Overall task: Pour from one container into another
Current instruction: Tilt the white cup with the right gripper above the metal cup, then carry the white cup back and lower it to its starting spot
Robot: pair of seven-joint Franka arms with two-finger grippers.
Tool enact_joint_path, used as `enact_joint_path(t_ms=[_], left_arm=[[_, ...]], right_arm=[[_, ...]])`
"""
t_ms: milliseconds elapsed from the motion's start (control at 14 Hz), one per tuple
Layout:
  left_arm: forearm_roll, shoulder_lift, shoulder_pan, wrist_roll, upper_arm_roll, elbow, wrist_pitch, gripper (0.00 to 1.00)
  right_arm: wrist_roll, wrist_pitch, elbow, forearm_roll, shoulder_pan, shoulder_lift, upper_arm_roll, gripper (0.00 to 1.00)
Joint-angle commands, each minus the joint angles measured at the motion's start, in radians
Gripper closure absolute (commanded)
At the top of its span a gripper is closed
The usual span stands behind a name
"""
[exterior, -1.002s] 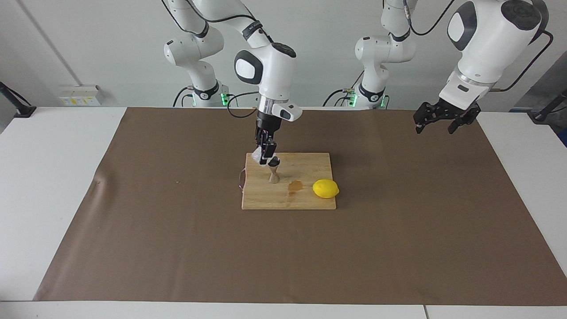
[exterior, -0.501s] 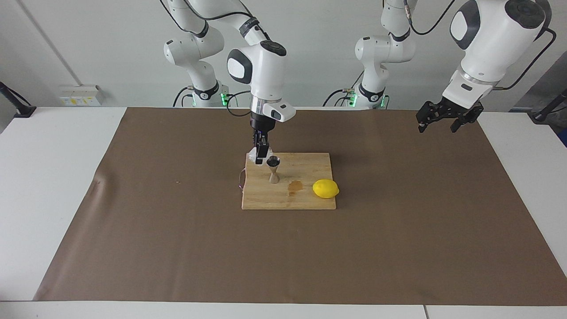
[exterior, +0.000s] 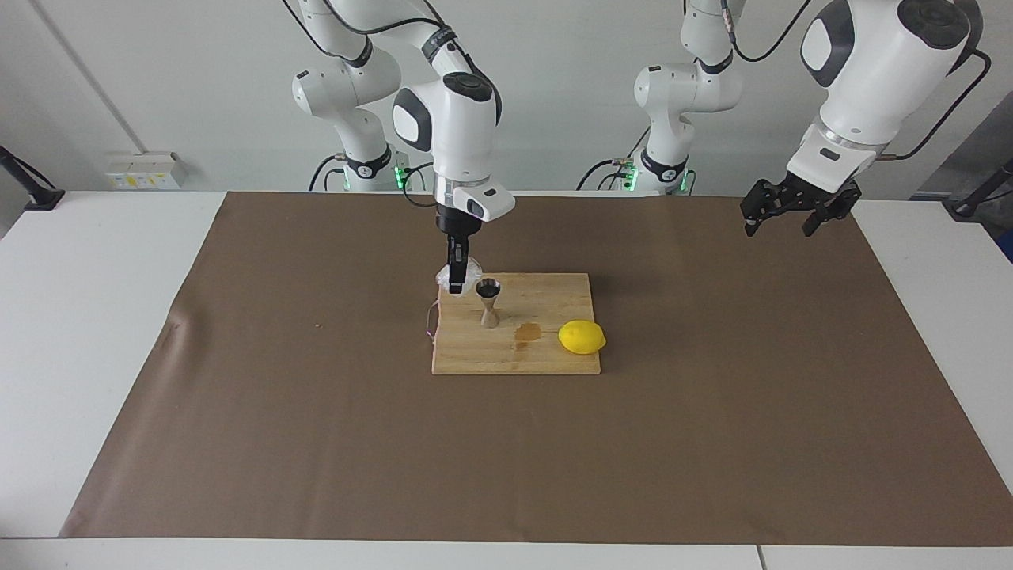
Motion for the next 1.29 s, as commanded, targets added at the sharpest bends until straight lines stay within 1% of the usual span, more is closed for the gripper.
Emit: enact_joint_path(t_ms=[0,429,573,716,931,1074,1217], left_arm=[[0.010,-0.010,-0.002,-0.010,0.000,0.001,-0.007,0.00],[0.008,-0.016,-0.003,-0.010,0.000,0.001,-0.010,0.00],[0.008,-0.016,-0.003,-0.010,0.000,0.001,-0.010,0.00],[0.008,-0.016,-0.003,-0.012,0.000,0.001,-0.012,0.00],[0.008,-0.016,-0.001,-0.012,0.000,0.001,-0.012,0.00],[0.008,-0.016,0.001,-0.012,0.000,0.001,-0.012,0.00],[0.008,-0.016,0.002,-0.012,0.001,0.001,-0.012,0.00]], right_arm=[[-0.048,0.001,-0.013,0.084,-0.050,-0.018,0.006,1.00],[-0.272,0.008,-0.051,0.308,-0.195,-0.018,0.006,1.00],[-0.382,0.049,-0.091,0.403,-0.256,-0.017,0.006,1.00],[-0.508,0.065,-0.123,0.512,-0.321,-0.008,0.006,1.00],[-0.690,0.099,-0.169,0.678,-0.390,0.009,0.005,1.00],[-0.819,0.100,-0.207,0.777,-0.444,0.012,0.005,1.00],[-0.960,0.100,-0.227,0.851,-0.496,0.029,0.005,1.00]])
